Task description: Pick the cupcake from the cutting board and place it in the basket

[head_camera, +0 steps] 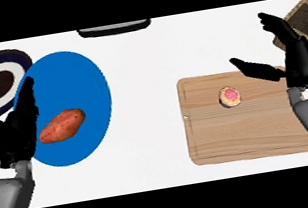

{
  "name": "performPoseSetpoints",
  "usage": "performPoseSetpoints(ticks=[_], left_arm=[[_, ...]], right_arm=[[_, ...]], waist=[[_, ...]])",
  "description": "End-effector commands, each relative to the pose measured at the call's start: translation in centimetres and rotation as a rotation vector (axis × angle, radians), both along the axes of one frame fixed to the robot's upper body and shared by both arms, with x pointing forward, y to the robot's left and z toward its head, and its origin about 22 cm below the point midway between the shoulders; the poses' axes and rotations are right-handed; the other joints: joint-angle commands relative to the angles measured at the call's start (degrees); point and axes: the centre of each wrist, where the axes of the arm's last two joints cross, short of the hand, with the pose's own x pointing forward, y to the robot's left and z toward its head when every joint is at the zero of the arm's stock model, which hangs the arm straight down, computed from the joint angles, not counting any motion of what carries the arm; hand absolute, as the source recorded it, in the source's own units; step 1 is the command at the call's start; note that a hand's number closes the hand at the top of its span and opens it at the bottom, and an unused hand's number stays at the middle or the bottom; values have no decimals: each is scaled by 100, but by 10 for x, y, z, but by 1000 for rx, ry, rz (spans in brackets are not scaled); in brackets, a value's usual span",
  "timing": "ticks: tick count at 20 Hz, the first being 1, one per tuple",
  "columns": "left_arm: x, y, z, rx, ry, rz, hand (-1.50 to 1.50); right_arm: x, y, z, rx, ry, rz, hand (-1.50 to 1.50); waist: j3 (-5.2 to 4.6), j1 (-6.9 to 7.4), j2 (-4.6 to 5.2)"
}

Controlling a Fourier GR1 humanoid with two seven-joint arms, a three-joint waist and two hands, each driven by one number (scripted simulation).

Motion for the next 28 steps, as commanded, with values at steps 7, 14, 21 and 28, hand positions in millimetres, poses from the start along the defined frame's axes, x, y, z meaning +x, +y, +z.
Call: performPoseSetpoints(ticks=[7, 14, 21, 28], left_arm=[[0, 16, 3, -7, 13, 24, 0], [1, 10, -2, 13, 14, 15, 0], [13, -11, 9, 1, -16, -9, 0], [3, 15, 20, -7, 2, -11, 0]], right_arm=[[-2, -35, 63, -426, 554, -34, -150], [-23, -14, 127, -468, 802, 155, -150], [-29, -21, 137, -351, 804, 145, -150], [-43, -6, 88, -285, 719, 148, -150]], waist=[[-37, -103, -72], [2, -129, -29], [15, 0, 14], [16, 18, 13]])
